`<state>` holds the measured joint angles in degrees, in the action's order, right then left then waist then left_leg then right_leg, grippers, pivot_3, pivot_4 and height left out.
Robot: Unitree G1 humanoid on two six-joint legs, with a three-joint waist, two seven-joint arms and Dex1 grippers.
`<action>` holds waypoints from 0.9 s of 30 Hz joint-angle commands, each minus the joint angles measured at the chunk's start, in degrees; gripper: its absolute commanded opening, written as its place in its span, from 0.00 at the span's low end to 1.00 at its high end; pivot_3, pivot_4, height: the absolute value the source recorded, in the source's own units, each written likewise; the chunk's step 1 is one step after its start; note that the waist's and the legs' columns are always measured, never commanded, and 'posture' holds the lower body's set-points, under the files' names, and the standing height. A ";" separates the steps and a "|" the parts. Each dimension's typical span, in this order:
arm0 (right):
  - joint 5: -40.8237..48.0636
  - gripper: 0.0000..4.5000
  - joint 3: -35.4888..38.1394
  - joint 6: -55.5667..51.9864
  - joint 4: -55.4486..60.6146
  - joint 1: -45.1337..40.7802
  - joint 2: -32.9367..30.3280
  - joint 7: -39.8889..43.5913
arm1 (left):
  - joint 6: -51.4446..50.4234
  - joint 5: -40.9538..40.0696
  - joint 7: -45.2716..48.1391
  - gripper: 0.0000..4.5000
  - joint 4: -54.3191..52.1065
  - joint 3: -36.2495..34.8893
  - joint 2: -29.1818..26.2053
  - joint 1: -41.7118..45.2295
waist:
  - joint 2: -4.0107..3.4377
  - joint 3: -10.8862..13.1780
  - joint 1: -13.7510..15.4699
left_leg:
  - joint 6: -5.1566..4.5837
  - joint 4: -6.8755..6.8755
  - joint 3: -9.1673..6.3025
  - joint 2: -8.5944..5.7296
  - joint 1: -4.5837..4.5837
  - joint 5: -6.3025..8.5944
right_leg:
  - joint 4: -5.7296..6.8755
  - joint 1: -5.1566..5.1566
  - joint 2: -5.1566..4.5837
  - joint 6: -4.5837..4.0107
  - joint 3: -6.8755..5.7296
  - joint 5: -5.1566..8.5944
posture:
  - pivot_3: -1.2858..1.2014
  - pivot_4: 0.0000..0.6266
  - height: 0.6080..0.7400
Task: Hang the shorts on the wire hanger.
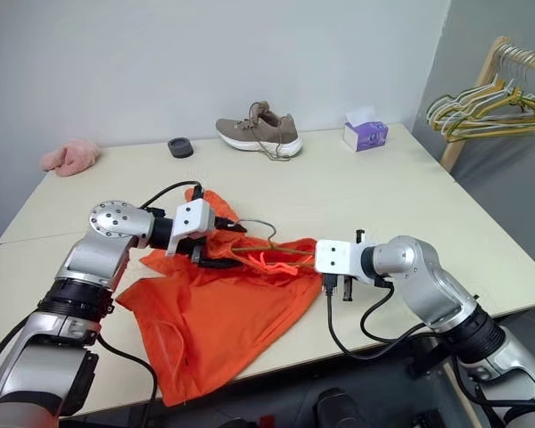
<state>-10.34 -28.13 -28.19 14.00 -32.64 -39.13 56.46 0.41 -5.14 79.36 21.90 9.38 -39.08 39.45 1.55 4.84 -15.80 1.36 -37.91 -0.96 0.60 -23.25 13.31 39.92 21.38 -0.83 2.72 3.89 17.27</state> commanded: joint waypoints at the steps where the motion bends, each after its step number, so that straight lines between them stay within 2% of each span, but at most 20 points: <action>1: -0.47 0.00 0.62 0.32 0.71 -1.78 0.31 0.90 | -1.49 -1.64 0.37 0.52 -3.02 -0.80 -0.74 -0.18 | 0.00 0.00 0.00 | 0.00 0.00 0.00 0.00 0.00 0.00 | 0.00 0.00 0.00 0.00 0.00 0.00 | 0.41 0.05 1.00; 5: -0.52 0.00 0.45 0.86 0.26 -2.18 0.82 1.02 | -2.77 -1.61 1.85 0.29 -4.25 -0.55 -1.68 -1.20 | 0.00 0.00 -0.01 | 0.00 0.00 -0.02 0.00 0.00 0.00 | 0.00 -0.01 0.00 -0.01 0.00 0.00 | 0.41 0.05 1.00; 13: -0.80 0.00 -0.01 4.55 -0.36 -2.58 0.47 2.87 | -3.26 -1.33 1.95 0.27 -4.72 -0.62 -2.21 -1.84 | 0.00 0.00 0.00 | 0.00 0.00 -0.02 -0.01 0.00 0.00 | 0.00 -0.01 0.00 0.00 -0.02 0.00 | 0.41 0.05 1.00; 15: -0.33 0.00 1.92 4.85 -1.04 -2.40 0.33 2.09 | -2.93 -0.94 2.01 0.27 -4.40 -0.71 -2.82 -1.99 | 0.00 0.00 -0.01 | 0.00 0.00 -0.02 0.00 0.00 0.00 | 0.00 -0.01 0.00 0.00 -0.01 0.00 | 0.41 0.05 1.00; 16: -0.25 0.12 2.80 4.87 -1.40 -2.33 0.12 1.66 | -2.71 -0.75 1.98 0.27 -4.21 -0.76 -3.07 -2.02 | 0.00 0.00 -0.01 | 0.00 0.00 -0.02 0.00 0.00 0.00 | 0.00 -0.01 0.00 0.00 -0.01 0.00 | 0.41 0.05 1.00; 17: -0.22 0.18 3.31 4.90 -1.63 -2.29 -0.03 1.41 | -2.58 -0.65 1.93 0.27 -4.10 -0.79 -3.21 -2.03 | 0.00 0.00 0.00 | 0.00 0.00 -0.02 0.00 0.00 0.00 | 0.00 -0.01 0.00 0.00 -0.01 0.00 | 0.41 0.05 1.00; 22: 0.75 0.59 9.08 2.52 -1.63 1.32 -5.09 1.20 | -1.87 -0.35 0.63 0.18 -3.08 -1.44 -3.71 -1.74 | 0.01 0.00 0.45 | 0.00 -0.01 -0.02 -0.04 -0.01 0.00 | -0.01 -0.02 0.00 0.00 -0.02 0.00 | 0.41 0.05 1.00; 27: 1.75 0.99 14.37 -4.11 0.54 5.40 -5.26 -2.28 | -1.41 -0.89 -0.31 0.17 -2.69 -1.49 -3.90 -1.78 | 0.01 0.00 0.45 | 0.00 -0.01 -0.02 0.00 0.01 0.00 | 0.00 -0.03 -0.03 0.00 0.02 0.00 | 0.41 0.06 1.00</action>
<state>-9.54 -16.69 -29.66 11.93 -27.51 -44.82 56.11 -1.28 -5.33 79.82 20.00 9.31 -42.53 36.75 1.56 4.84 -15.36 1.36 -37.89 -1.00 0.61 -23.25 13.31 39.92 21.36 -0.86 2.72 3.93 17.28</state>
